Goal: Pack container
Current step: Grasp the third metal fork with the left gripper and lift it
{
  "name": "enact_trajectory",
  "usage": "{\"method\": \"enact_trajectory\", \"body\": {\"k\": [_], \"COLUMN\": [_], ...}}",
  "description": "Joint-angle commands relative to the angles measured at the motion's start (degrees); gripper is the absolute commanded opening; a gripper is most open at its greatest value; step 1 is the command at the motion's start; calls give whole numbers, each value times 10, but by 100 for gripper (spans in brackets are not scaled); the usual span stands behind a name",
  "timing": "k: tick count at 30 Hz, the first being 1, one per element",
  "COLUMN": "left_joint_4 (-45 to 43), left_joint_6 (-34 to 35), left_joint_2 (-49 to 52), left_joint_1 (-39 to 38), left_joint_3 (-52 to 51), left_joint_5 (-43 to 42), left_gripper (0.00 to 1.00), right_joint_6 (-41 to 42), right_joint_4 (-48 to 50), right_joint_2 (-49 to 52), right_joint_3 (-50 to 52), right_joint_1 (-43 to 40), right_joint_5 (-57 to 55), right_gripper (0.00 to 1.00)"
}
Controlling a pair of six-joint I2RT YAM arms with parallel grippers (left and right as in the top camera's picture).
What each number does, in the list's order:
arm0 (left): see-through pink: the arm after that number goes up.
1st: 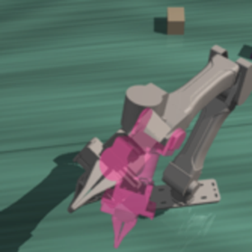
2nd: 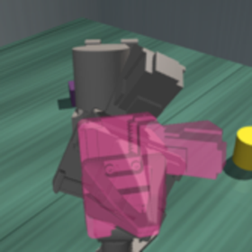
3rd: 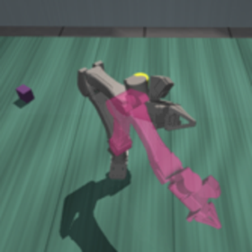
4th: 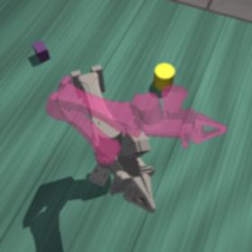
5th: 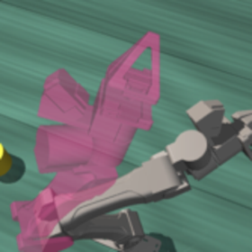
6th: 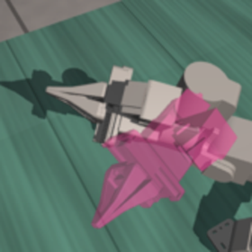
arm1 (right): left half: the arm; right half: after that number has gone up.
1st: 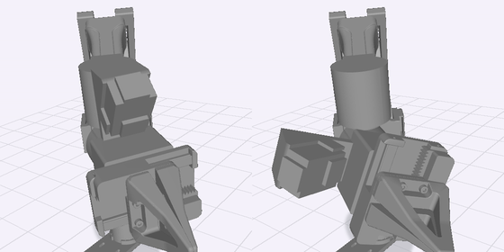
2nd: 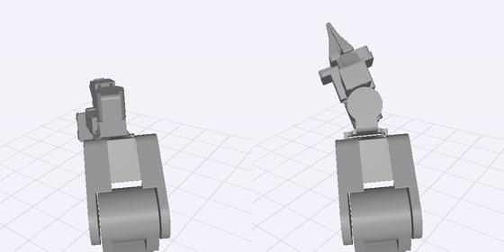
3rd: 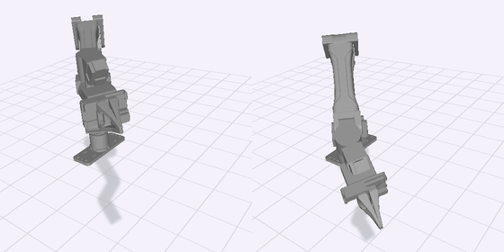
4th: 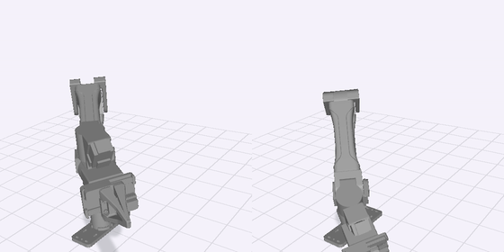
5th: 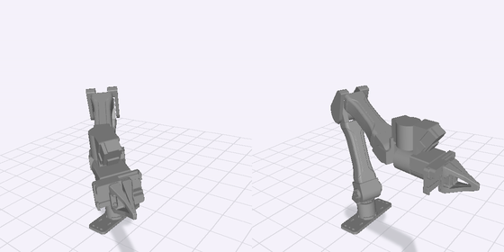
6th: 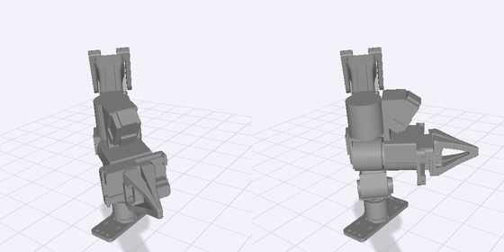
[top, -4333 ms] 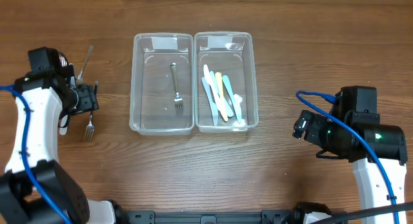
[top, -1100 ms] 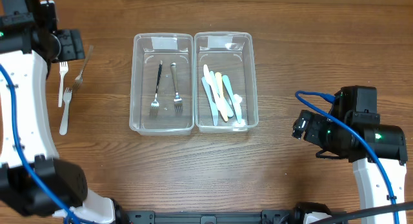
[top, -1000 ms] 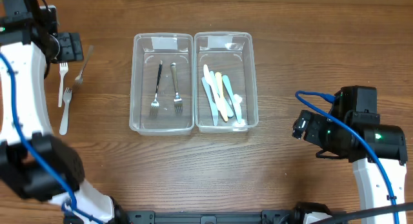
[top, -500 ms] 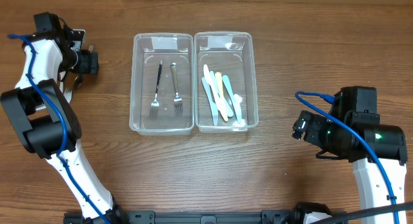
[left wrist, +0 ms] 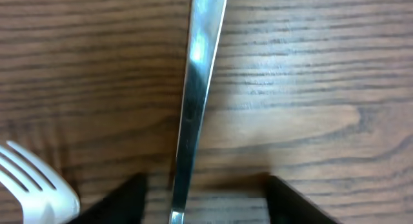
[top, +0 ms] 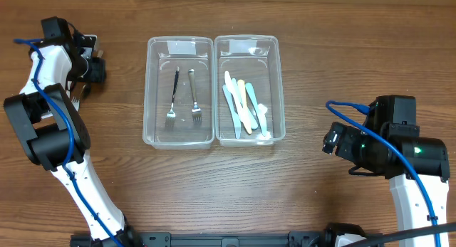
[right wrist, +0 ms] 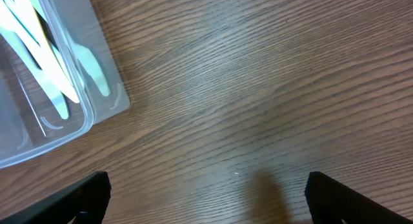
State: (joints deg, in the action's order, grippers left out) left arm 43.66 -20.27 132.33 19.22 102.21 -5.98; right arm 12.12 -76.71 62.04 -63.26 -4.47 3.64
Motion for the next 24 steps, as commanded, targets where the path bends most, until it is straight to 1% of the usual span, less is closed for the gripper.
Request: {"method": "enact_trajectory", "body": {"k": [1,2,4,6,9,11,16,19,24], "left_joint_4": [23,28,33,37,44,46,51,73,115], "left_joint_6": [-3,-3,-3,-3,-3,-3,2,21,50], "left_joint_2": [22,22,22,22,22,22,18,-7,-134], "left_joint_1": [-2,-2,-2,-2,-2,-2,-6,-13,-40], "left_joint_3": [3,3,3,3,3,3,6,25,50], "left_joint_5": [-11,-11,-11,-11,-9,-5,6,6,6], "left_gripper": [34,26,24,18,11,4,4,4,4], "right_joint_6": [-2,-2,-2,-2,-2,-2,-2,-2,-2], "right_joint_4": [2,1,1,1,2,2,2,2,10], "right_joint_2": [-2,-2,-2,-2,-2,-2,-2,-2,-2], "right_joint_3": [-4,-4,-4,-4,-4,-4,-4,-4,-4], "right_joint_1": [0,0,0,0,0,0,0,0,0], "right_joint_5": [1,1,1,1,1,1,1,1,1], "right_gripper": [99,99,99,99,99,99,99,99,99]}}
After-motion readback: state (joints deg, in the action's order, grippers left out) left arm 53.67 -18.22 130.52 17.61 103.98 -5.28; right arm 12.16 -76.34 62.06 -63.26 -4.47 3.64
